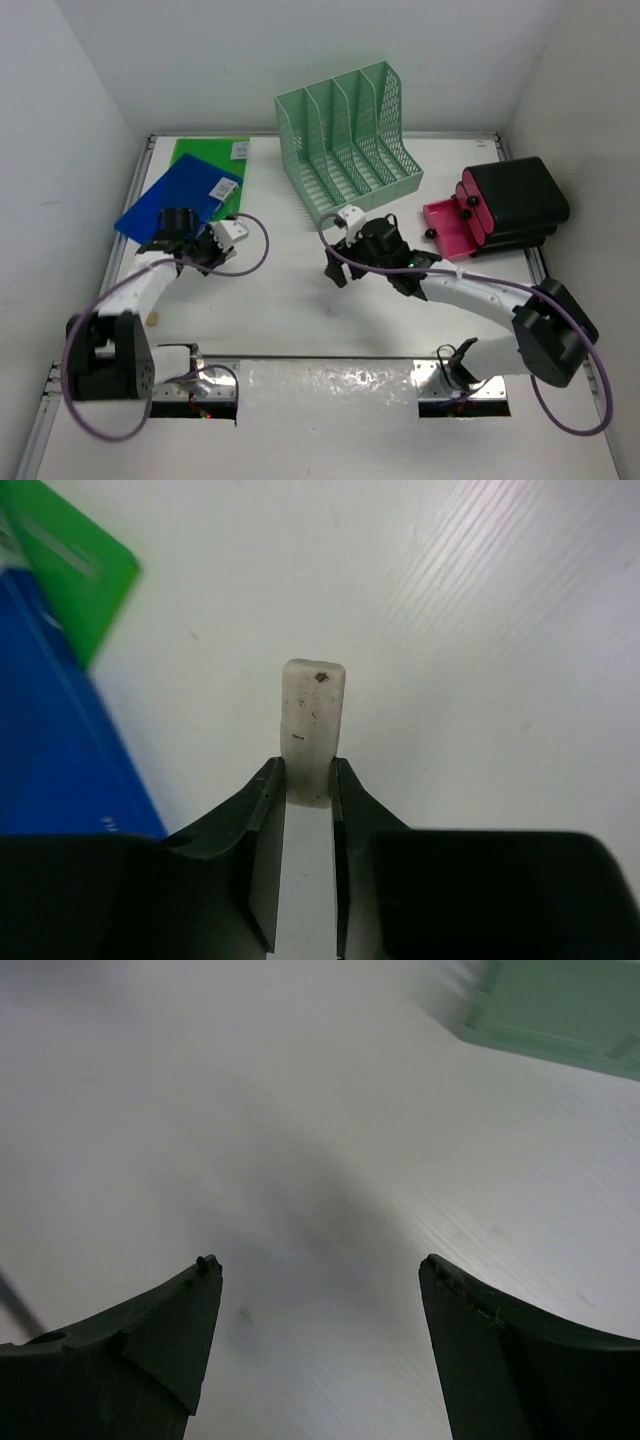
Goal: Organize the desk
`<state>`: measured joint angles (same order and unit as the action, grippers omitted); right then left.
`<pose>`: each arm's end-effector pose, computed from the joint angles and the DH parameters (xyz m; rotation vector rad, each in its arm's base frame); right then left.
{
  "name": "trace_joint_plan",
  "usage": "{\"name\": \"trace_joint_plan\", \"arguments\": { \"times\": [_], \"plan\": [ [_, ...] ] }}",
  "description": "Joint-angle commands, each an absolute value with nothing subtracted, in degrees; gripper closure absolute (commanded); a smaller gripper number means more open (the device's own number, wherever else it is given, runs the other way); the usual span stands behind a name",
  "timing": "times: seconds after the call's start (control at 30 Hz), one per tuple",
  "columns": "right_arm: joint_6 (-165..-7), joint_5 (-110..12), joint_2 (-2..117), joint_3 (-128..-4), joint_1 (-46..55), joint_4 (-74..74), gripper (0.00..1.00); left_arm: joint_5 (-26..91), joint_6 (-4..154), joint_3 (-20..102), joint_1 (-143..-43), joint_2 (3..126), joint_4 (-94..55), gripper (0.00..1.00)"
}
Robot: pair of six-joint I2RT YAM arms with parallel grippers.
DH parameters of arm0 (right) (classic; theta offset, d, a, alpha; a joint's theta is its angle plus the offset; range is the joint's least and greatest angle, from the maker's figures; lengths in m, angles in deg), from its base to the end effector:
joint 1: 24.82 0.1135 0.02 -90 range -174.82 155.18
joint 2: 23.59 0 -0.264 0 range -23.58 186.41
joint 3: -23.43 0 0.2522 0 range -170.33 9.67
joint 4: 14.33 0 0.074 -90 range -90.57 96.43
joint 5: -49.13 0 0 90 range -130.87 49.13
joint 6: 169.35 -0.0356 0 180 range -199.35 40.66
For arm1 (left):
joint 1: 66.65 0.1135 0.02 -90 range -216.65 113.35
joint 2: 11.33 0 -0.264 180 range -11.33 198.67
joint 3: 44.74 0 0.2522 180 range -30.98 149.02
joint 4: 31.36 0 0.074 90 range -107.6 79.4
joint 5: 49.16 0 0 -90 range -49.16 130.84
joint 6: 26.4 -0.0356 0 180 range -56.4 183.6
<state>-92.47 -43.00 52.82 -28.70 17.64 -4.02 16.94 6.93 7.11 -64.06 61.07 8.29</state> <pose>0.2042 0.1887 0.2042 -0.5873 2.1572 0.5841 0.2297 -0.0040 0.1842 1.2558 2.1522 -0.1304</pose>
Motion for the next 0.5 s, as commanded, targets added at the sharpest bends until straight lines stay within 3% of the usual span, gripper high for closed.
{"name": "trace_joint_plan", "arguments": {
  "times": [0.0,0.1,0.3,0.47],
  "plan": [
    [-105.24,-54.03,56.37,-32.34,19.21,-16.97,0.23,4.56,9.1,10.68,-64.54,50.57,14.81,1.0],
    [-117.03,-58.45,61.38,-35.14,20.0,-28.94,0.27,2.26,10.42,12.0,-64.54,42.13,17.8,1.0],
    [-129.33,-58.09,71.57,-45.6,24.83,-42.38,0.27,0.68,11.56,15.26,-64.63,39.39,23.45,1.0],
    [-134.71,-55.82,78.88,-53.34,25.98,-41.88,0.33,1.29,12.27,15.08,-64.63,38.16,23.88,1.0]
  ]
}}
